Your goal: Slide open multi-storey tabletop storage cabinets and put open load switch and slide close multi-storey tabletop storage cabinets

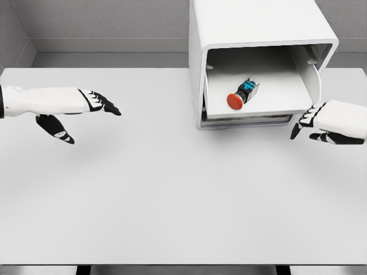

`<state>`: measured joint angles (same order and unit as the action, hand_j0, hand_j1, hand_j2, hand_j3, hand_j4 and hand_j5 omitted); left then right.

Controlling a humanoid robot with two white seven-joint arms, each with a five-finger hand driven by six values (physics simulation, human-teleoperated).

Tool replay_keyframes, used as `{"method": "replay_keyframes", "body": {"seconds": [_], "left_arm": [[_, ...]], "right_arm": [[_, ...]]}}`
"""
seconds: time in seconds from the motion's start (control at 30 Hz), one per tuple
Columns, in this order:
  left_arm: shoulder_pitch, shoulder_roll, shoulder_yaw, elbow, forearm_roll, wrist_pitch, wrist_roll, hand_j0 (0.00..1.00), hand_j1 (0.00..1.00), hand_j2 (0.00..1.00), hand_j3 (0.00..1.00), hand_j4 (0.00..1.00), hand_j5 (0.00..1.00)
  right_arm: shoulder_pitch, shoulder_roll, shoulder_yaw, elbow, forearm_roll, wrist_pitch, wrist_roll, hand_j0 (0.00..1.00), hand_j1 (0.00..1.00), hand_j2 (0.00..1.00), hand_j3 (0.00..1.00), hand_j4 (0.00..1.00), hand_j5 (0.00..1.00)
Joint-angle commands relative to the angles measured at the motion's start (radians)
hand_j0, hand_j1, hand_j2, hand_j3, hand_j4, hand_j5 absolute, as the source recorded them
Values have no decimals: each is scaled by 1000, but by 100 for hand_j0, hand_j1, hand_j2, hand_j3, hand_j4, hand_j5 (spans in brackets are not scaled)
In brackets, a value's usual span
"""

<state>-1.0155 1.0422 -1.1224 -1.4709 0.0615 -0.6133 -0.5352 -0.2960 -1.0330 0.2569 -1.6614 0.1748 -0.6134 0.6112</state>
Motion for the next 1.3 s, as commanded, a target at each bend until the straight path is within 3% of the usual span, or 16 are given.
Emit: {"method": "replay_keyframes", "body": {"seconds": [0.0, 0.17, 0.27, 0.47, 0.53, 0.73, 0.87, 1.17, 1.27], "left_arm": [[0, 1, 1, 0, 6, 2, 1, 100, 100, 100, 100, 100, 100], [0, 1, 1, 0, 6, 2, 0, 100, 100, 100, 100, 100, 100], [0, 2, 1, 0, 6, 2, 0, 100, 100, 100, 100, 100, 100], [2, 1, 1, -2, 6, 2, 0, 100, 100, 100, 100, 100, 100], [14, -1, 1, -2, 6, 2, 0, 100, 100, 100, 100, 100, 100], [15, -1, 0, -31, 6, 2, 0, 100, 100, 100, 100, 100, 100], [15, -1, -2, -34, 4, 2, 0, 100, 100, 100, 100, 100, 100], [28, -5, -4, -43, 6, 2, 1, 100, 100, 100, 100, 100, 100], [28, -2, -3, -42, 4, 2, 1, 100, 100, 100, 100, 100, 100]], "right_arm": [[-5, 4, 44, 0, -3, 3, 0, 57, 57, 57, 57, 57, 57], [-86, 30, 110, 3, -3, 3, 0, 57, 57, 57, 57, 57, 57], [-160, 48, 196, 22, 8, 3, 0, 57, 57, 57, 57, 57, 57], [-206, 88, 205, 98, 9, 3, 0, 57, 57, 57, 57, 57, 57], [-256, 108, 248, 152, 11, 3, 0, 57, 57, 57, 57, 57, 57], [-305, 149, 286, 209, 34, 3, 0, 58, 58, 58, 58, 58, 58], [-365, 183, 304, 298, 34, 3, 0, 59, 59, 59, 59, 59, 59], [-399, 200, 323, 307, 38, 3, 0, 60, 60, 60, 60, 60, 60], [-365, 183, 324, 250, 41, 3, 0, 73, 73, 73, 73, 73, 73]]}}
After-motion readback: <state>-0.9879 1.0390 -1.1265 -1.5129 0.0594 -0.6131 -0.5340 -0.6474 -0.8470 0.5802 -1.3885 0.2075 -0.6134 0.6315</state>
